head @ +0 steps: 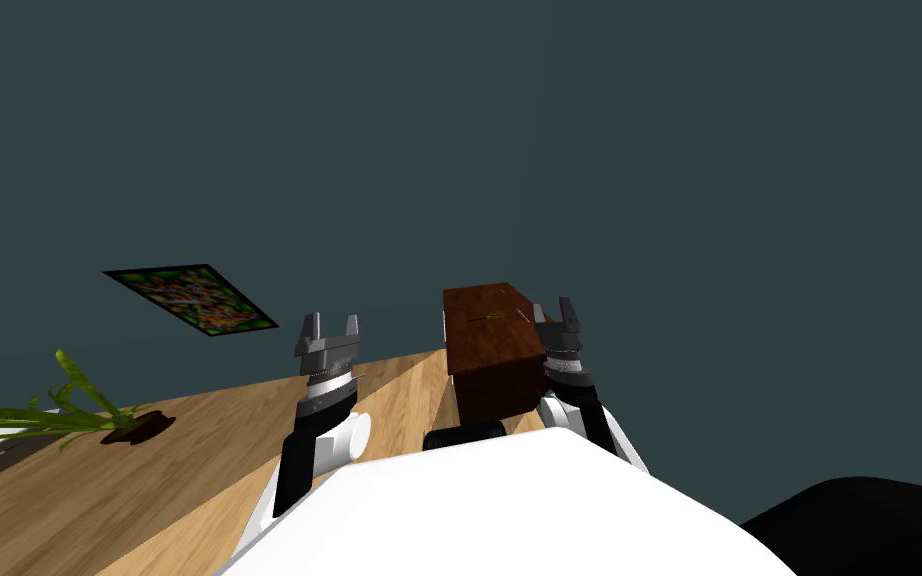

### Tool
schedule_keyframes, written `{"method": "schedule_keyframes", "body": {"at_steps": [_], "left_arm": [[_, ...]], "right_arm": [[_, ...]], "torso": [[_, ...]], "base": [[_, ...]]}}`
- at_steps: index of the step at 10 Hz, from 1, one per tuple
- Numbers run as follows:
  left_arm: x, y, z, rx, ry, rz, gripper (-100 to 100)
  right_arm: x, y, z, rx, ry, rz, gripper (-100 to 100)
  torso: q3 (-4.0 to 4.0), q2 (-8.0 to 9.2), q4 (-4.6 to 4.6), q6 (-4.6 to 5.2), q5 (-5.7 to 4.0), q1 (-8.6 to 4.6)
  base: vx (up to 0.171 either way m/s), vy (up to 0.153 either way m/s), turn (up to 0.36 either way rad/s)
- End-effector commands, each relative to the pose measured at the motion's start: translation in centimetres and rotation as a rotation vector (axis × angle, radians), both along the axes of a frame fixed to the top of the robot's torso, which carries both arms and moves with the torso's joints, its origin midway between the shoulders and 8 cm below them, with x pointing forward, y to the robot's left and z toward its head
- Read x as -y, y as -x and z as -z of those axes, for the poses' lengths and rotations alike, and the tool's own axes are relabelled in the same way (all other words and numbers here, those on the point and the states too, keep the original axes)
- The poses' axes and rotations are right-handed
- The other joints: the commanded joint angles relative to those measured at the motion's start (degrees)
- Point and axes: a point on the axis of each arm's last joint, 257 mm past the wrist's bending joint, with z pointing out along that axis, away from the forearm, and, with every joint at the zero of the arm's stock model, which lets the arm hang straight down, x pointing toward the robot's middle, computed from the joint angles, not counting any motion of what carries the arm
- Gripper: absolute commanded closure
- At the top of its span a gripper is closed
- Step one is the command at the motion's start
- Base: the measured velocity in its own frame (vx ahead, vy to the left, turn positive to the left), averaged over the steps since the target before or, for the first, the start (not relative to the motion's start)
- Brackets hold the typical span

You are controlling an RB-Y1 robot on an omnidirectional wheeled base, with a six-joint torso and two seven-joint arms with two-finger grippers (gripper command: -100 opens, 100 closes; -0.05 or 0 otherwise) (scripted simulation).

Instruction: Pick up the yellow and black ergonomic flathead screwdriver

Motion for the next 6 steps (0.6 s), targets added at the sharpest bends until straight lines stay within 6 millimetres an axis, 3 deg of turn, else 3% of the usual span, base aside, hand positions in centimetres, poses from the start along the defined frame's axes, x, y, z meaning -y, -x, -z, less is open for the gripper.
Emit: {"method": "schedule_keyframes", "body": {"at_steps": [1, 6], "left_arm": [[0.0, 0.0, 0.0, 0.0, 0.0, 0.0, 0], [0.0, 0.0, 0.0, 0.0, 0.0, 0.0, 0]], "right_arm": [[-0.3, -0.2, 0.5, -0.016, 0.035, -0.009, -100], [-1.8, -1.5, 4.7, -0.13, 0.229, -0.039, -100]], "torso": [[0.0, 0.0, 0.0, 0.0, 0.0, 0.0], [0.35, 0.6, 0.13, 0.0, 0.07, 0.34]], "base": [[-0.044, 0.011, -0.051], [-0.147, 0.08, -0.087]]}}
